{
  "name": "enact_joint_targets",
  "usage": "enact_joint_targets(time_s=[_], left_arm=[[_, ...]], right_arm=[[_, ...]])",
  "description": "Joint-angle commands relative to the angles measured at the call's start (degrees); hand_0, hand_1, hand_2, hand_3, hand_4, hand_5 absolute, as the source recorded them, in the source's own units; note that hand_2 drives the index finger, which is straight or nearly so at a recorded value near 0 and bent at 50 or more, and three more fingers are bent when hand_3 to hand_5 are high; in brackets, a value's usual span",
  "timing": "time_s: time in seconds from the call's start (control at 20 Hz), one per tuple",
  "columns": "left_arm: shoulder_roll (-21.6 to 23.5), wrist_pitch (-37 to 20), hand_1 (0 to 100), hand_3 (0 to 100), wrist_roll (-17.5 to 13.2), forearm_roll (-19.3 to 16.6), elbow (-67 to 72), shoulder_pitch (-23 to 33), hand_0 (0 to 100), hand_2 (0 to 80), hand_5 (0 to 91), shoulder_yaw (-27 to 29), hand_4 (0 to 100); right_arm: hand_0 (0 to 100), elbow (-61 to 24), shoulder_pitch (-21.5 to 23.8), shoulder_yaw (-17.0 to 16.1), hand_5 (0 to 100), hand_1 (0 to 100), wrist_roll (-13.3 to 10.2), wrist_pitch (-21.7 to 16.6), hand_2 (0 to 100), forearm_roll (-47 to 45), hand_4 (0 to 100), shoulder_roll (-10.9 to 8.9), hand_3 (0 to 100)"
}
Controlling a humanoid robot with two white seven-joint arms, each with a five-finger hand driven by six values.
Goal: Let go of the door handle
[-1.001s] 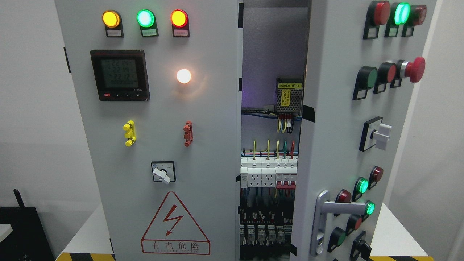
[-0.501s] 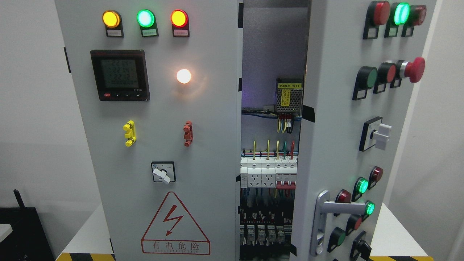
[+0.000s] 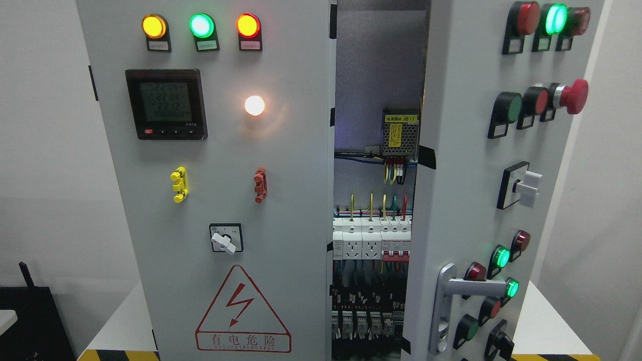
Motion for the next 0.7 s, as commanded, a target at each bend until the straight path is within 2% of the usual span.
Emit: enact_joint_targets(time_s=[0.0,0.15,0.4,0.55,0.65], left_arm=[[0.0,0.0,39,0,0.0,0.0,-1.8,1.8,12,0.0,0.0,0.0,0],[0.0,0.0,39,0,0.0,0.0,-1.8,1.8,12,0.0,0.0,0.0,0],[0.0,0.0,39,0,0.0,-0.1,-1.8,1.8,12,0.0,0.0,0.0,0],[0.0,0.0,39,0,0.0,-0.1,-1.8,1.8,12,0.0,0.0,0.0,0],[0.0,0.0,39,0,0.0,0.0,-1.8,1.8,12,0.0,0.0,0.0,0]], right_arm=[[47,18.7,-0.8,2.1,17,10,3.1,2.6,24,-0.6,23,2.03,35],[47,20.0,-0.7,2.4,10,9,5.7,5.5,20,-0.5,17,2.82,26],[48,23.3,-0.7,2.4,3,7,12.9,9.5,12,-0.4,8,3.35,15],[49,26.1,-0.7,6.2,0,4,13.9,10.6,8,-0.4,2,3.35,9],[48,26.3,-0.7,7.1,0,1,13.9,12.0,8,-0.5,0,3.88,7]])
